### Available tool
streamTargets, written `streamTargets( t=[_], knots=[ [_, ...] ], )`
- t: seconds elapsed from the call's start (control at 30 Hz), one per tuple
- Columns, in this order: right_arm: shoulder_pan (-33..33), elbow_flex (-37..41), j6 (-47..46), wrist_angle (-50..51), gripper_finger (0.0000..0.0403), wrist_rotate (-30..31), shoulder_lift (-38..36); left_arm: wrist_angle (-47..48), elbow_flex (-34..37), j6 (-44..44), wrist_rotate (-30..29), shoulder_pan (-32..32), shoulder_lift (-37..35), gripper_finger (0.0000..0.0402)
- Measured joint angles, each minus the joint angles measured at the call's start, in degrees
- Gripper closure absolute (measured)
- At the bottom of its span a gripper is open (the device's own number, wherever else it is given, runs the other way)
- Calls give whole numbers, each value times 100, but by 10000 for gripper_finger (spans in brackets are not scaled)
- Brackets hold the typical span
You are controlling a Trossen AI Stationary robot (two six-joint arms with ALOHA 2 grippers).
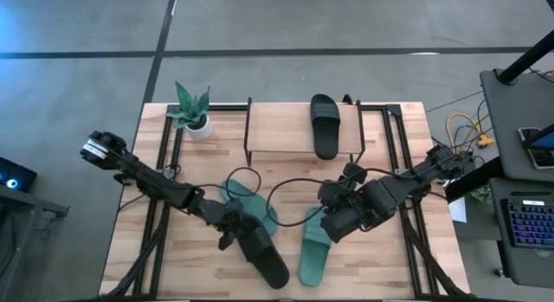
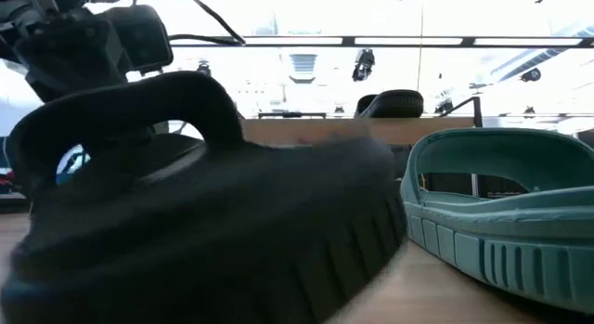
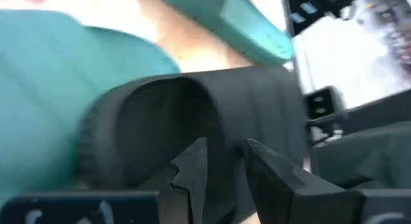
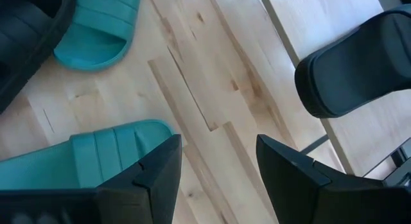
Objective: Pick and place slides into the shelf
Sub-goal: Put the black slide on the shelf
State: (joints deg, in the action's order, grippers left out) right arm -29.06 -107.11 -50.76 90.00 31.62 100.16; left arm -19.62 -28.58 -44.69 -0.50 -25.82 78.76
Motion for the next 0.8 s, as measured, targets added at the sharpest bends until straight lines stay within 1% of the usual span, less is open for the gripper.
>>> streamTargets(
  t=[0.13,0.27,0.47,0.6,0.7,0.8],
  knots=[
    [22,0,0,0,211,0,0,-96,5,4,316,-2,65,313],
    [51,9,0,-4,211,4,0,-215,7,4,465,0,202,313],
    [59,9,-26,-4,211,6,0,-966,10,55,501,0,568,313],
    [59,9,-26,-4,211,5,0,-1474,9,59,658,0,858,314],
    [59,9,-26,-4,211,5,0,-1679,-17,52,774,-2,1036,331],
    [59,16,-24,-6,211,4,0,-1818,-15,44,781,0,1122,370]
  ],
)
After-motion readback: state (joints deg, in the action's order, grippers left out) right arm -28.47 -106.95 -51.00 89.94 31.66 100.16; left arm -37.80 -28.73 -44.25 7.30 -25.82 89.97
